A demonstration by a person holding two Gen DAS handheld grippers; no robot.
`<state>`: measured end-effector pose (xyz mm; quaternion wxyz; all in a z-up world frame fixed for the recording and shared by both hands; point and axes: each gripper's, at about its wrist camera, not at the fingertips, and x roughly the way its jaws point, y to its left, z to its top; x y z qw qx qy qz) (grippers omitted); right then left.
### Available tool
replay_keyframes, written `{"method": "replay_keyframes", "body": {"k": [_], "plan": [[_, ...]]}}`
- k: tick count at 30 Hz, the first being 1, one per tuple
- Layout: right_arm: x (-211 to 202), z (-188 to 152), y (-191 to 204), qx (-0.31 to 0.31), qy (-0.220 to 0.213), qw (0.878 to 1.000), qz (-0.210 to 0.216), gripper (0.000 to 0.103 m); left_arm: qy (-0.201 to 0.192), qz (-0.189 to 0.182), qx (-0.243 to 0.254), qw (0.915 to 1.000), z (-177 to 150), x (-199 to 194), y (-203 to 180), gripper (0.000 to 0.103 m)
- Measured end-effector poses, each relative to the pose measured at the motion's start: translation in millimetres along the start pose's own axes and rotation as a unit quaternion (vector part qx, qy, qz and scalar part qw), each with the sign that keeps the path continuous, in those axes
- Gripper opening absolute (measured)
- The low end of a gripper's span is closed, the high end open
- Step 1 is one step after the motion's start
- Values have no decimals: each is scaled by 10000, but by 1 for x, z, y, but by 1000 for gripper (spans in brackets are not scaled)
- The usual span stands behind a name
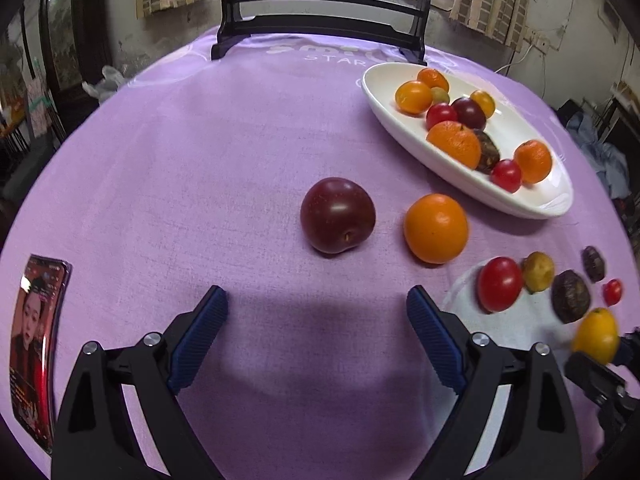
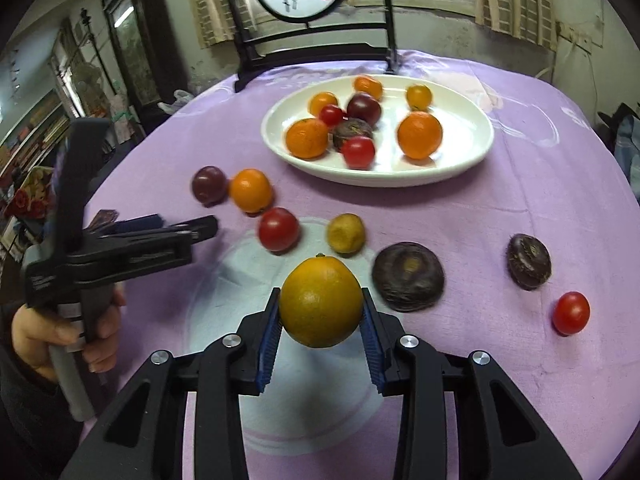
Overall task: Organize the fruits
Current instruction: 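Grasp a yellow tomato with the right tool while the left tool grasps a dark red plum, then carry the yellow tomato and plum over the white plate and open both tools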
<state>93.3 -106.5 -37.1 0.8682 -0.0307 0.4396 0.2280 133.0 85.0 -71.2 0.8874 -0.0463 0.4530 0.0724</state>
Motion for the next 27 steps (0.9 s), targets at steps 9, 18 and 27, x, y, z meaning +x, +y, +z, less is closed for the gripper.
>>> {"method": "replay_keyframes", "body": {"k": [9, 18, 27], "plan": [[6, -5, 4, -9, 133, 9999, 39, 38, 20, 189, 50, 9998, 7, 2, -5, 80], [7, -6, 2, 28, 155, 9999, 59, 38, 138, 155, 195, 9996, 35, 13, -17, 36], [3, -4, -2, 96, 18, 9999, 53, 38, 145, -293, 276, 9991, 16, -15, -23, 35]]}}
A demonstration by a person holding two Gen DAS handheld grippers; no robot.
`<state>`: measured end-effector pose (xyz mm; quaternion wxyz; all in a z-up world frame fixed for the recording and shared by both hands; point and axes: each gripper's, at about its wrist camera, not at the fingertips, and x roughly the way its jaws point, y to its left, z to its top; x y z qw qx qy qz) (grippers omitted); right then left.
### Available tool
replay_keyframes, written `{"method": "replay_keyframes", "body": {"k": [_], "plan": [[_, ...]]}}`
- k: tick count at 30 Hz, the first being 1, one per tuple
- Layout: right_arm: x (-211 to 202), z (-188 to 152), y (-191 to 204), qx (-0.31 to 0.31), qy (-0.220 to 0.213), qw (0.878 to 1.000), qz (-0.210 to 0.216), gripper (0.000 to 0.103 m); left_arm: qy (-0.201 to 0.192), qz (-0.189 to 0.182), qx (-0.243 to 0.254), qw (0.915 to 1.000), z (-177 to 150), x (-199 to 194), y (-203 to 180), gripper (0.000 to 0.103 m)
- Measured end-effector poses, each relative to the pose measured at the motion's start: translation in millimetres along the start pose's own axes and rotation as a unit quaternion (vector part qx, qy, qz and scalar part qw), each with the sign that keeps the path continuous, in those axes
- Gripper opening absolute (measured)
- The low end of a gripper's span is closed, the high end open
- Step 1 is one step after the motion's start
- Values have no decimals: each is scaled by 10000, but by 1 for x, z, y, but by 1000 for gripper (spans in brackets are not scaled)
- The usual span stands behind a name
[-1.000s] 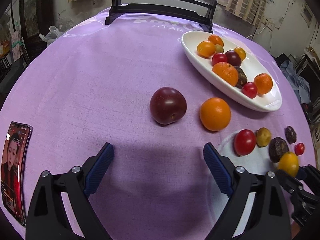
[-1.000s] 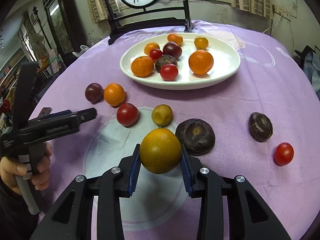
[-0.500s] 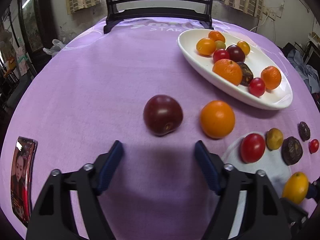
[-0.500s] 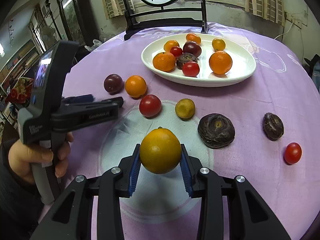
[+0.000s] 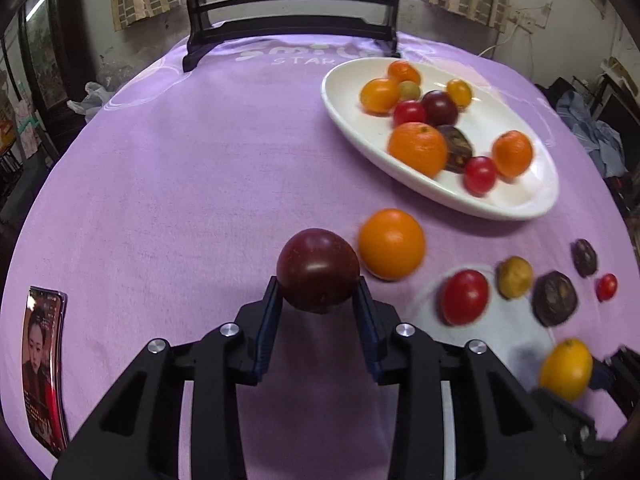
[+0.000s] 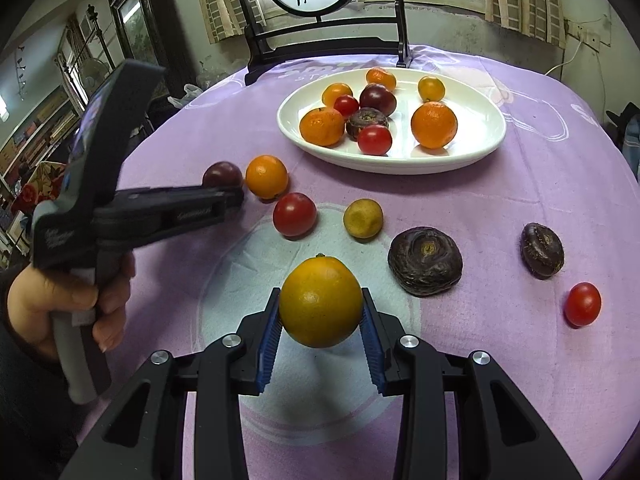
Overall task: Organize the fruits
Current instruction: 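Carry the yellow tomato and plum over the white plate and open both tools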
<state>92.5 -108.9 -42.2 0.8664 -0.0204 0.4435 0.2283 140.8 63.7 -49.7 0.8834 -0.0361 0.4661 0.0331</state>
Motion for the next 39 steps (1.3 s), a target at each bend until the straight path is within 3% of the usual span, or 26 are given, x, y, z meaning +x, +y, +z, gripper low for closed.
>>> {"method": "replay_keyframes", "body": {"k": [8, 13, 17, 22, 31, 32, 35, 39], "plan": [[-13, 10, -20, 440, -445, 9980, 5, 38, -527, -513, 391, 9965, 3, -56, -20, 35], [-36, 37, -33, 588, -781, 9952, 70, 38, -700, -610, 609, 9938, 25, -62, -39, 36], [-36, 73, -45, 392, -928, 9946, -244, 38, -557, -790, 565, 9937, 54, -44, -54, 36], [-8, 112, -72, 568, -974, 9928, -415, 38, -457, -605, 578, 9954, 87, -10, -67, 36], [48, 142, -106, 899, -648, 9925, -513, 39, -163, -462, 582, 9971, 116, 44, -80, 37], [51, 144, -109, 964, -653, 9919, -508, 41, -211, -409, 600, 9971, 118, 46, -82, 39], [55, 143, -113, 1138, -594, 9905, -502, 51, -225, -432, 601, 9970, 119, 48, -82, 64], [46, 137, -111, 1087, -626, 9911, -439, 51, -301, -453, 592, 9968, 116, 37, -80, 69]]}}
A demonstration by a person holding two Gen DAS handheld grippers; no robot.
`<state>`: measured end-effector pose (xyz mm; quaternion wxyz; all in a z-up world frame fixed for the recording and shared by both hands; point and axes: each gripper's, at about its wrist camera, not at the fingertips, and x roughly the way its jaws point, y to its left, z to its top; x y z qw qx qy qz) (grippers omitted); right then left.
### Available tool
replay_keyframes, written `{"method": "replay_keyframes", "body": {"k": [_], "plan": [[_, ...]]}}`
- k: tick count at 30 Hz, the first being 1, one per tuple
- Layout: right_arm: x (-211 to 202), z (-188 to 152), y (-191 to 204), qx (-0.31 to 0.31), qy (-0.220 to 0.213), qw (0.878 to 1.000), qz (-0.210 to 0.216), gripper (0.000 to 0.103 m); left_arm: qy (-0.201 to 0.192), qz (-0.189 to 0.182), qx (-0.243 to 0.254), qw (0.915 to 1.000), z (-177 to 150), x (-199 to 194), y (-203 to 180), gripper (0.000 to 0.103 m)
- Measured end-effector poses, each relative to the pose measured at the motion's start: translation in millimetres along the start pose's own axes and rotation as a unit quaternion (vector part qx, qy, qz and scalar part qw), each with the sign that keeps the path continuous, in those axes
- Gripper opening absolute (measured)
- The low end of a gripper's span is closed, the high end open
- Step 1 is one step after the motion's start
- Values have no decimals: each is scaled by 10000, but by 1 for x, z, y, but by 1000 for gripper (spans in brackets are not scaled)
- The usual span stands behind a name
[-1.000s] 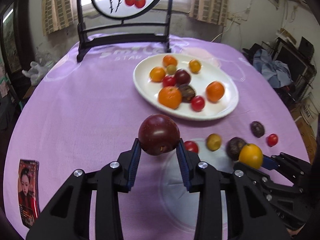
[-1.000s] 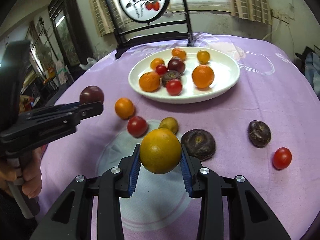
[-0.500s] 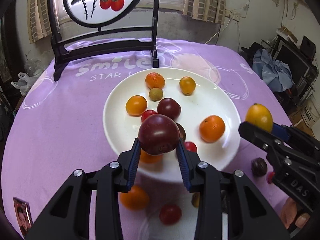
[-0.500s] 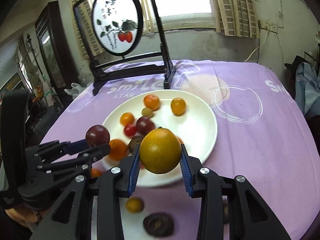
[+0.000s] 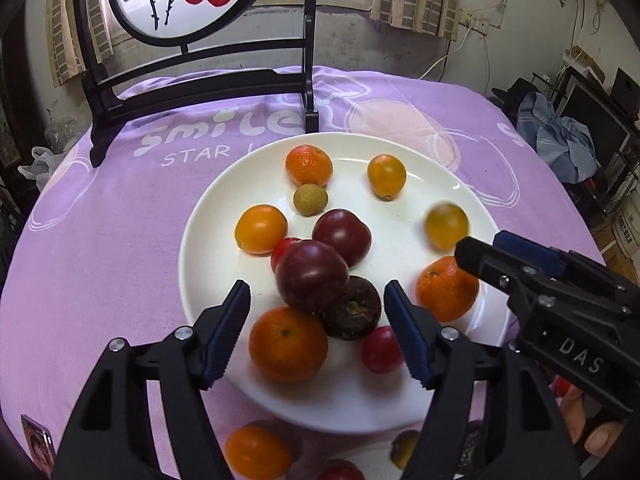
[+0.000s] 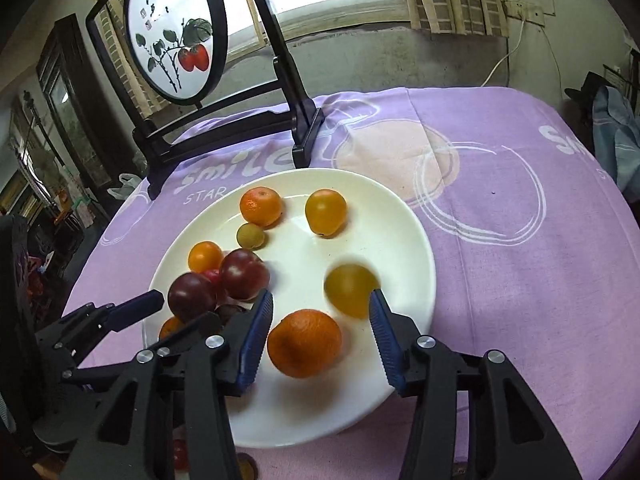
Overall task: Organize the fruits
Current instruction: 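Carry the yellow tomato and plum over the white plate and open both tools, then grasp a dark brown fruit with the right tool while the left tool grasps a red tomato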
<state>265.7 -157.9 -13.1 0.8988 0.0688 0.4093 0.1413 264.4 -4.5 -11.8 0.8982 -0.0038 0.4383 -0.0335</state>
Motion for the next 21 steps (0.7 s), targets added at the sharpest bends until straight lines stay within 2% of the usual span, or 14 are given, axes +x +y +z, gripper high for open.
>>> {"method": "replay_keyframes", "body": {"k": [5, 9, 12, 17, 21], "plan": [[-28, -14, -3, 9, -32, 9999, 113, 51, -205, 53, -96, 9997, -11, -31, 6, 79], [-53, -32, -1, -169, -96, 9998, 21, 53, -350, 93, -191, 9992, -29, -58, 9, 90], [-70, -51, -1, -299, -121, 9995, -53, 61, -325, 79, -31, 9994, -47, -72, 4, 90], [-83, -86, 9, -684, 14, 9975, -194, 63, -390, 80, 2, 9992, -84, -87, 0, 94], [-73, -117, 19, -935, 350, 9946, -265, 63, -115, 32, 32, 9999, -109, -77, -3, 94]]}}
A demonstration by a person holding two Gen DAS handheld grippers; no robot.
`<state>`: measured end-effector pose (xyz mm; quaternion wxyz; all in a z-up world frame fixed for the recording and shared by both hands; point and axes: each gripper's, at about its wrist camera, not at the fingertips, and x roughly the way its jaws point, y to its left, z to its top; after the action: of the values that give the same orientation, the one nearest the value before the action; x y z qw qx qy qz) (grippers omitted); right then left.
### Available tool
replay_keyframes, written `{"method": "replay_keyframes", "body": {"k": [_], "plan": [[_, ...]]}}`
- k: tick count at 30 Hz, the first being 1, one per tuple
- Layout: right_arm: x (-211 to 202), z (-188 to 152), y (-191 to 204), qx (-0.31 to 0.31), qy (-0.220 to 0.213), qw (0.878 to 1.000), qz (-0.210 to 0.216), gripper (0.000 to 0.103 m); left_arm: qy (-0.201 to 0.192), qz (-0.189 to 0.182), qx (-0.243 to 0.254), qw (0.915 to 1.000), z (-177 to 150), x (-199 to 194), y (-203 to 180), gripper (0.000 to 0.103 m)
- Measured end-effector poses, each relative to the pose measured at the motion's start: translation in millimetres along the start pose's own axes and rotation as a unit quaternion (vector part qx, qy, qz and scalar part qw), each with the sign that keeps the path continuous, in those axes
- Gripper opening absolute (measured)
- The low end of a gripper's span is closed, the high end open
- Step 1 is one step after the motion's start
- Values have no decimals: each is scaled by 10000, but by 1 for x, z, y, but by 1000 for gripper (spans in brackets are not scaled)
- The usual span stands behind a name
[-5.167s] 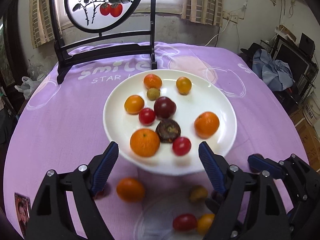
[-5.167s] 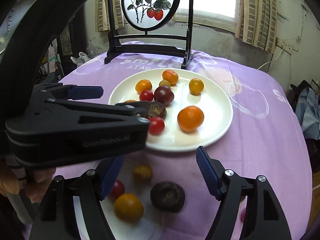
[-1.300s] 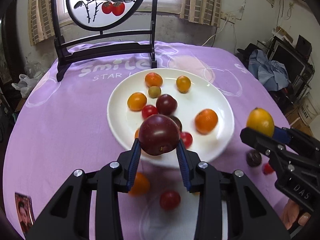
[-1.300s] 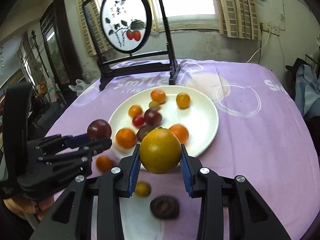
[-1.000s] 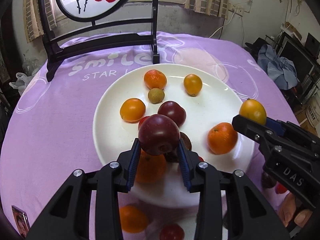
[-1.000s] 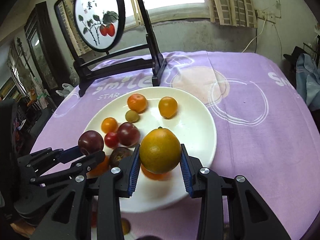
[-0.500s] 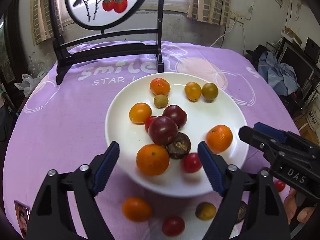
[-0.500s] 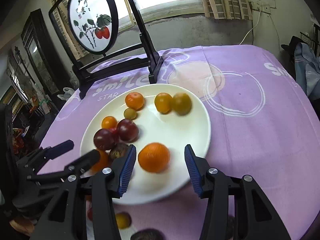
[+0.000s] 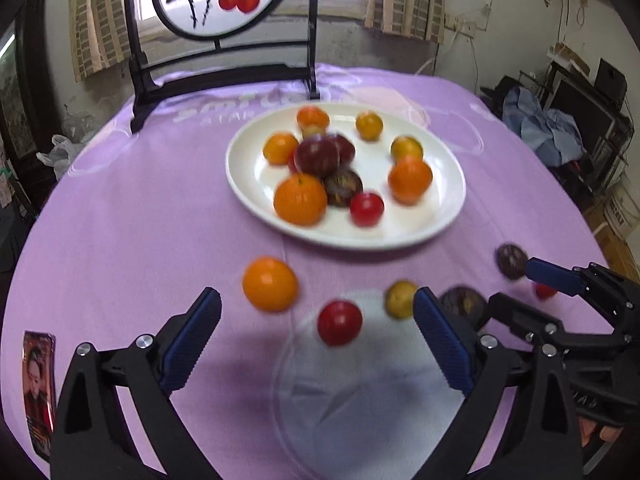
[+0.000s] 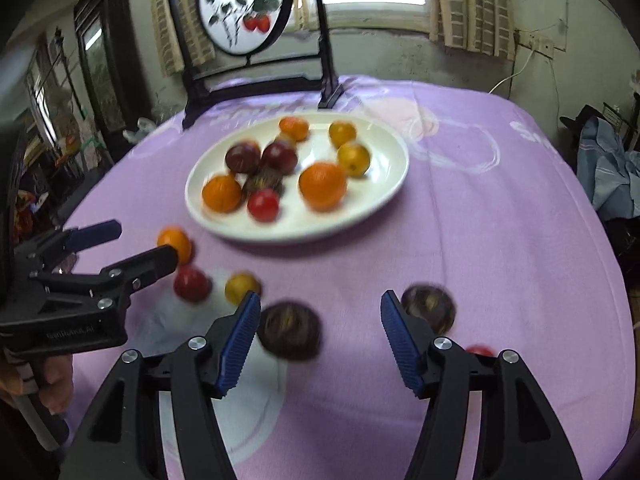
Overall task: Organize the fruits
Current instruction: 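Grasp a dark brown fruit with the right tool while the left tool grasps a red tomato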
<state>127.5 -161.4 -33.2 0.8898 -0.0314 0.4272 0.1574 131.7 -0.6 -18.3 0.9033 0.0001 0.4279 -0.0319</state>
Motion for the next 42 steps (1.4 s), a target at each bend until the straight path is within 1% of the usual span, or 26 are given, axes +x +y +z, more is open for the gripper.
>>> {"method": "replay_keyframes", "body": {"k": [2, 4, 6, 10, 12, 15, 18, 20, 22, 23, 24, 26, 32, 37, 42], "plan": [[7, -8, 4, 21, 140, 9999, -24, 63, 0, 40, 32, 10000, -6, 2, 0, 94], [16, -12, 9, 5, 303, 9995, -32, 63, -68, -21, -14, 10000, -9, 1, 4, 94], [22, -11, 14, -17, 381, 9992, -129, 63, -87, -55, -116, 9999, -9, 1, 11, 94], [27, -3, 15, 207, 303, 9992, -175, 63, -113, -172, -401, 9990, -8, 4, 29, 94], [30, -1, 14, 312, 248, 9990, -205, 63, -34, -139, -448, 9989, -9, 10, 35, 94], [37, 1, 18, 246, 284, 9989, -265, 63, 130, -120, -521, 9985, -9, 18, 40, 94], [42, -2, 22, 147, 325, 9988, -334, 63, 180, -158, -605, 9979, -9, 21, 43, 94], [43, -4, 26, -11, 321, 9984, -460, 63, 172, -188, -589, 9979, -9, 21, 42, 94], [43, -5, 30, -110, 300, 9979, -569, 61, 180, -184, -536, 9982, -10, 22, 39, 94], [43, -5, 30, -93, 282, 9980, -561, 58, 189, -184, -511, 9983, -11, 22, 38, 94], [43, -5, 30, -94, 232, 9980, -583, 53, 204, -185, -476, 9985, -11, 22, 36, 94], [43, -5, 31, -137, 154, 9981, -585, 46, 217, -194, -427, 9987, -13, 23, 34, 94], [32, -5, 23, 24, 25, 9988, -489, 46, 195, -236, -380, 9988, -14, 20, 32, 94], [17, -3, 0, 452, -111, 9983, -364, 46, 147, -233, -379, 9989, -16, 16, 29, 94], [12, -3, -13, 678, -130, 9974, -201, 46, 267, -549, -408, 9973, -21, 15, 23, 94]]}}
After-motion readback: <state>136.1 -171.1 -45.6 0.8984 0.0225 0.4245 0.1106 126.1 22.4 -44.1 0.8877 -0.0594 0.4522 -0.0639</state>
